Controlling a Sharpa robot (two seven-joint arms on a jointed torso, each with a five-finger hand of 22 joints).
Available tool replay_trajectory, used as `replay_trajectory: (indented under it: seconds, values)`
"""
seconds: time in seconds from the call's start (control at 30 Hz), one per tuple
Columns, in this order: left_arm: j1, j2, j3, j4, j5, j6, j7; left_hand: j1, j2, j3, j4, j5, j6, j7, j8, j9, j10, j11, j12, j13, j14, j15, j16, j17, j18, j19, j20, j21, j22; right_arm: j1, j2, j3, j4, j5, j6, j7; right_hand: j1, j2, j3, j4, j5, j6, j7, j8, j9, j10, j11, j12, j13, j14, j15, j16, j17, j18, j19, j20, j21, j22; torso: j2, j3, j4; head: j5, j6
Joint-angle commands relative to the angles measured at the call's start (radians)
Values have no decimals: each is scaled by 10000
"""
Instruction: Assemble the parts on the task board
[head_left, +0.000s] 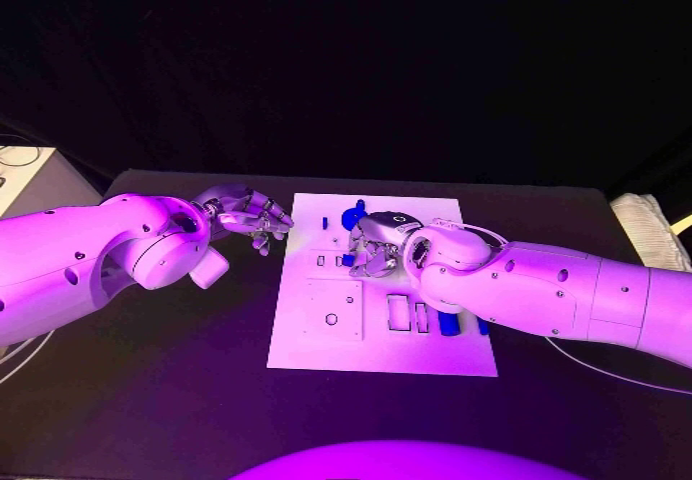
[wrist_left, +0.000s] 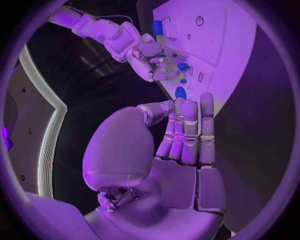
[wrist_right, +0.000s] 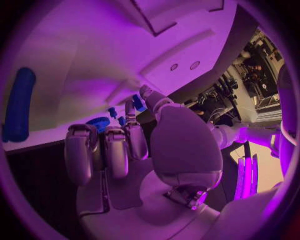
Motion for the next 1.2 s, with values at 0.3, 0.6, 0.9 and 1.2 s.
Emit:
replay_trajectory:
  seconds: [0.3, 0.6, 0.9, 1.2]
  values:
    - [8, 5, 9, 2, -41, 27, -1, 145, -18, 27, -103, 39, 83, 25, 58, -29, -28, -10, -8, -22, 20, -15, -53, -23, 148, 55, 11, 73, 30, -28, -104, -11, 149, -85, 234, -64, 56, 53, -72, -15, 71, 21, -60, 40, -11, 30, -33, 59, 991, 1042, 73, 59, 2634, -90, 730, 52, -38, 2298, -9, -10, 11, -11, 6]
    - [8, 7, 9, -5, -45, 22, -28, 156, -23, 38, -124, 39, 86, 27, 61, -36, -30, -10, -6, -29, 20, -15, -55, -26, 148, 52, 9, 86, 39, -39, -170, -13, 254, -91, 237, -102, 79, 60, -76, -17, 75, 24, -62, 43, -12, 37, -35, 66, 998, 1042, 71, 59, 2634, -93, 735, 51, -26, 2302, 4, -2, 1, -4, 17]
    - [8, 11, 8, -17, -46, 24, -48, 156, -23, 38, -124, 39, 86, 27, 61, -36, -30, -10, -6, -29, 20, -15, -55, -26, 148, 52, 9, 86, 39, -50, -238, -13, 368, -98, 247, -145, 93, 69, -79, -15, 79, 28, -63, 47, -14, 39, -36, 66, 997, 1042, 69, 59, 2634, -93, 736, 50, -24, 2303, 0, 2, 3, -4, -8]
    - [7, 17, 8, -25, -54, 26, -57, 156, -23, 38, -124, 39, 86, 27, 61, -36, -30, -10, -6, -29, 20, -15, -55, -26, 148, 52, 9, 86, 39, -63, -319, -14, 486, -99, 289, -191, 96, 77, -84, -7, 80, 33, -62, 50, -15, 45, -36, 72, 1003, 1042, 68, 59, 2634, -94, 738, 50, -18, 2305, -5, -1, -2, -12, 2]
